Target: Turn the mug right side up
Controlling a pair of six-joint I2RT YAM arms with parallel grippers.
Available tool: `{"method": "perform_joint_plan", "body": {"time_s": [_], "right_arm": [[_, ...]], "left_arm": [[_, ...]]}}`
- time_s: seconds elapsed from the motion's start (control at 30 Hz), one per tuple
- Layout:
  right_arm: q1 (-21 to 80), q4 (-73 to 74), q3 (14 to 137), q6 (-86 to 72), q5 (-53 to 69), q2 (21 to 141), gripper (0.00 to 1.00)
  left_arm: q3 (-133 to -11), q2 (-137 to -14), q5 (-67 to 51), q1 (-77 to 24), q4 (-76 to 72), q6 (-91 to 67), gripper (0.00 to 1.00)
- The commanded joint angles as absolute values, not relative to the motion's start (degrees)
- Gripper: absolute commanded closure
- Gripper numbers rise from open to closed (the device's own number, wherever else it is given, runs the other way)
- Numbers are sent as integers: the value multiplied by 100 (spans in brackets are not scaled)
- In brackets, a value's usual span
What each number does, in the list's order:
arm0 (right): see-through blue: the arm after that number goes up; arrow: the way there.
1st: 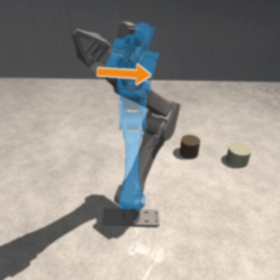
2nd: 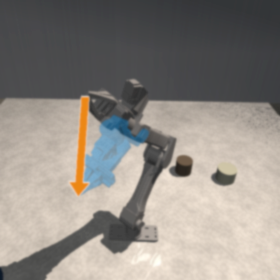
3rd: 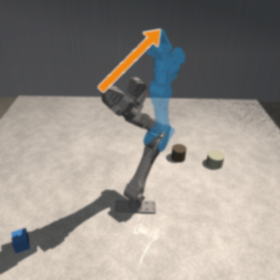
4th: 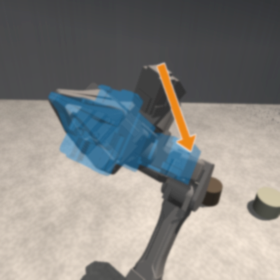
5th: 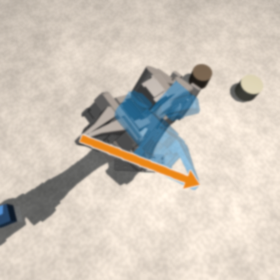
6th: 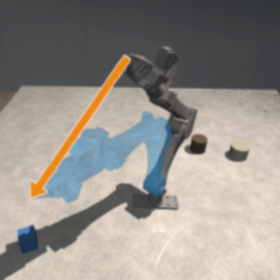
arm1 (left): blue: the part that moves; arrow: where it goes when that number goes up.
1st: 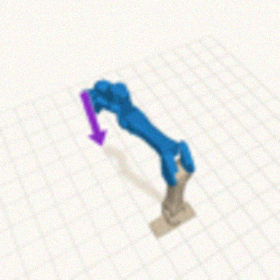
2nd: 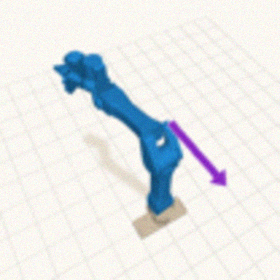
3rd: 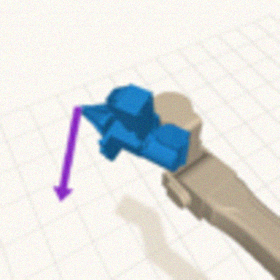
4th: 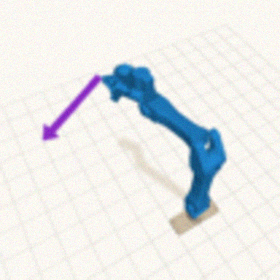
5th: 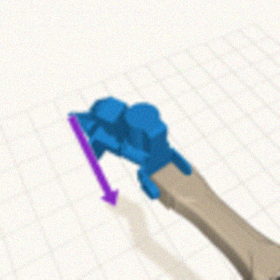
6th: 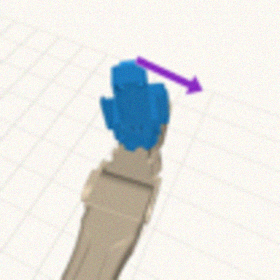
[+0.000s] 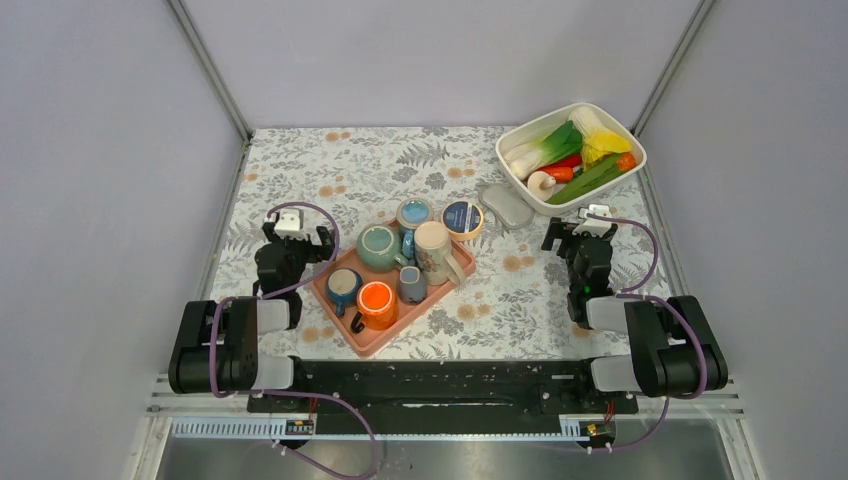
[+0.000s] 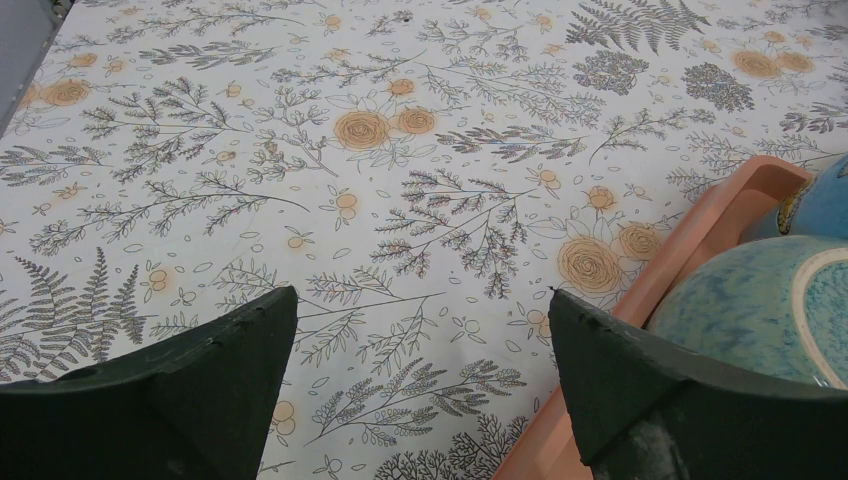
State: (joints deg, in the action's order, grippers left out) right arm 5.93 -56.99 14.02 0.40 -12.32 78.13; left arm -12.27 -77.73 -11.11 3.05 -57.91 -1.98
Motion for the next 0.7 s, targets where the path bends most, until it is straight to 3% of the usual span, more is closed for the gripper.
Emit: {"method": "perform_joint_plan", "body": {"time_s": [0.0,0.27,0.33,0.47,0.67], "right_arm": [[565,-5748,1508,138,-1200,7792,1],[571,-5973,1355,99,-1277,7681,2],[571,-5951,1292,97,-1247,7515,2],[575,-5980,1266,130,-1185,7489,2],[571,-5685,1370,194,-1004,7408,2]], "left_arm": [[-1388,-7735,-1162,277,-6065,-185,1],[-1511,-7368,-1357,443,-5565,-370,1],[-2081,-6881,-2305,757,-4199,-279,1],[-4215,-6408,-4148,767,-335,1828,1],[-7306,-6781,-3416,-1173,5069,5538,2]]}}
